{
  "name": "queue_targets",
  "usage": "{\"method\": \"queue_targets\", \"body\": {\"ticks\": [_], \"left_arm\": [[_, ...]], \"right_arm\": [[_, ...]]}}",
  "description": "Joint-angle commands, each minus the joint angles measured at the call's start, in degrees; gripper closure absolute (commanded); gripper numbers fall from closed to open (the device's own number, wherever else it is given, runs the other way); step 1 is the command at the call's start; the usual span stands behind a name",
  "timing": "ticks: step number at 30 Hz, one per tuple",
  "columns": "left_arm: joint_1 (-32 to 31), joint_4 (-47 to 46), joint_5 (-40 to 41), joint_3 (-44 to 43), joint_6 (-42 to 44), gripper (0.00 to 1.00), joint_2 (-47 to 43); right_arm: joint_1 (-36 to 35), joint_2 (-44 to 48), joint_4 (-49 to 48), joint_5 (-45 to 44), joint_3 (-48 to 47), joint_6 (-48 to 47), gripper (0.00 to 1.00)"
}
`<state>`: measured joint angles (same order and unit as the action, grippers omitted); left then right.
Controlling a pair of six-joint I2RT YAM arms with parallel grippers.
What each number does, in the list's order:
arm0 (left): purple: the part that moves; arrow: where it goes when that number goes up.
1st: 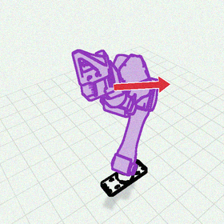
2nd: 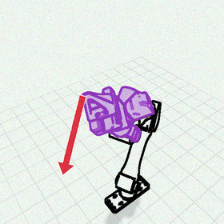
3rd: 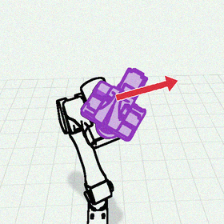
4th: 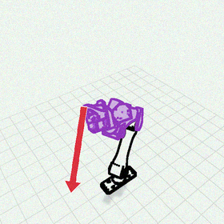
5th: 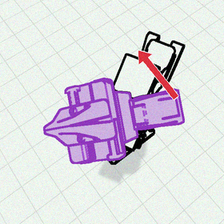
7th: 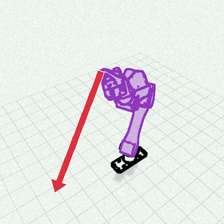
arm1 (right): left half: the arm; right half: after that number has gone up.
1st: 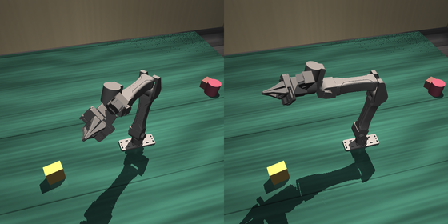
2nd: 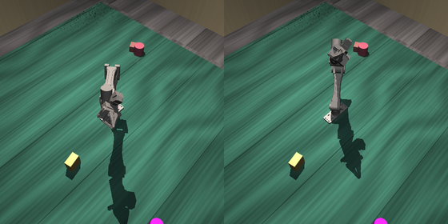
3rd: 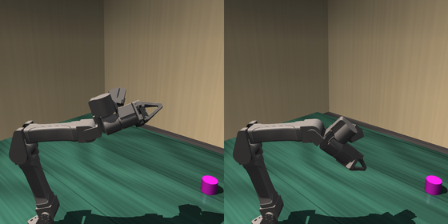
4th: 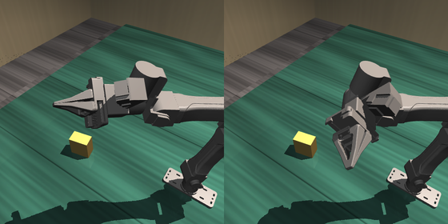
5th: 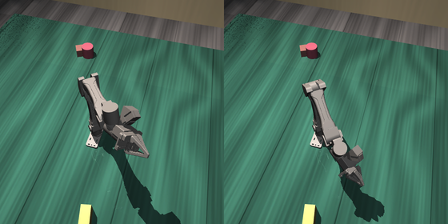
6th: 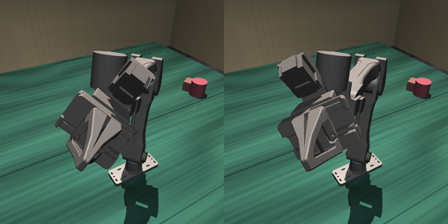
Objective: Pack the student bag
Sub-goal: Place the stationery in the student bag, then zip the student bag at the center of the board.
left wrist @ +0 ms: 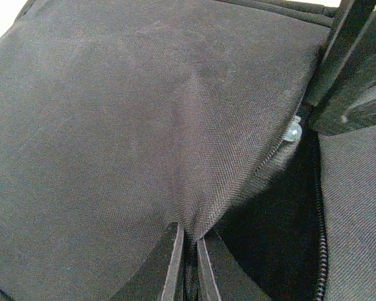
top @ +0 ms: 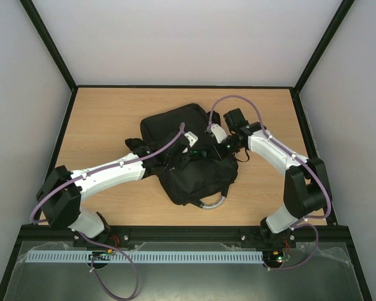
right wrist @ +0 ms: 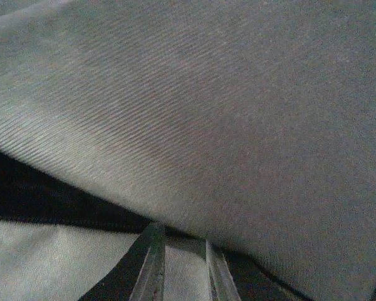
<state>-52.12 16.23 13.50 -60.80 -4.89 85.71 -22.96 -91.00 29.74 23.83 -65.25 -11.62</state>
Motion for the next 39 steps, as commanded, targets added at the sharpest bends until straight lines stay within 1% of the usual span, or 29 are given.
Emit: {"method": "queue_targets", "body": {"ticks": [1,6,8,10,12,14,15,16,18,21,23,26,29,32,36,39], "left_arm": [[-0.77,-0.32,-0.40,-2.21,0.31,0.96,-0.08],[-0.72,-0.22,-0.97,-2.20,0.24,0.96,0.15],[-0.70,-0.31,-1.49,-2.29,0.14,0.96,0.29],[-0.71,-0.45,-3.21,-2.10,0.41,0.96,0.46],[-0.82,-0.47,-6.64,-1.93,0.66,0.95,1.31],[-1.66,0.55,-10.80,-2.54,0.62,0.89,2.92],[-2.77,1.36,-11.23,-2.99,0.54,0.87,3.94],[-4.20,2.28,-10.37,-3.61,0.55,0.84,5.05],[-6.85,4.52,-6.57,-5.10,0.37,0.75,7.13],[-7.99,7.76,-3.60,-6.40,-1.28,0.61,8.75],[-8.07,8.72,-2.77,-6.19,-2.77,0.54,7.52],[-8.08,8.03,-1.79,-4.54,-5.27,0.45,2.18],[-8.01,5.65,-0.62,-1.73,-8.21,0.37,-4.96],[-8.03,2.89,0.63,2.56,-11.70,0.30,-11.67],[-7.66,2.46,3.33,8.34,-18.27,0.28,-17.35],[-7.02,3.84,4.28,11.76,-23.87,0.28,-19.59]], "right_arm": [[-0.15,5.67,0.89,0.25,1.52,-2.55,0.79],[-0.15,10.83,3.03,-0.27,3.13,-4.60,0.72],[-0.15,12.66,2.04,-2.65,4.58,-5.59,0.65],[-0.15,13.64,0.88,-5.32,5.46,-5.55,0.58],[-0.15,14.12,0.81,-6.59,5.43,-5.12,0.56],[-0.11,14.67,0.70,-7.53,5.31,-4.55,0.53],[-0.12,15.08,0.44,-8.23,5.34,-4.33,0.51],[-0.07,15.45,0.27,-8.88,5.42,-4.24,0.50],[-0.07,16.26,-0.12,-10.12,5.73,-3.92,0.47],[0.02,17.84,-0.67,-11.58,6.36,-3.24,0.42],[0.02,18.89,-0.94,-11.91,6.69,-3.15,0.40],[0.02,19.96,0.02,-10.00,6.89,-3.72,0.35],[0.03,19.87,1.87,-6.45,6.83,-4.73,0.35],[0.02,19.89,2.73,-1.72,7.84,-6.79,0.37],[-0.22,18.83,3.65,6.50,8.19,-7.47,0.45],[-1.02,15.86,6.15,10.05,6.49,-8.35,0.50]]}}
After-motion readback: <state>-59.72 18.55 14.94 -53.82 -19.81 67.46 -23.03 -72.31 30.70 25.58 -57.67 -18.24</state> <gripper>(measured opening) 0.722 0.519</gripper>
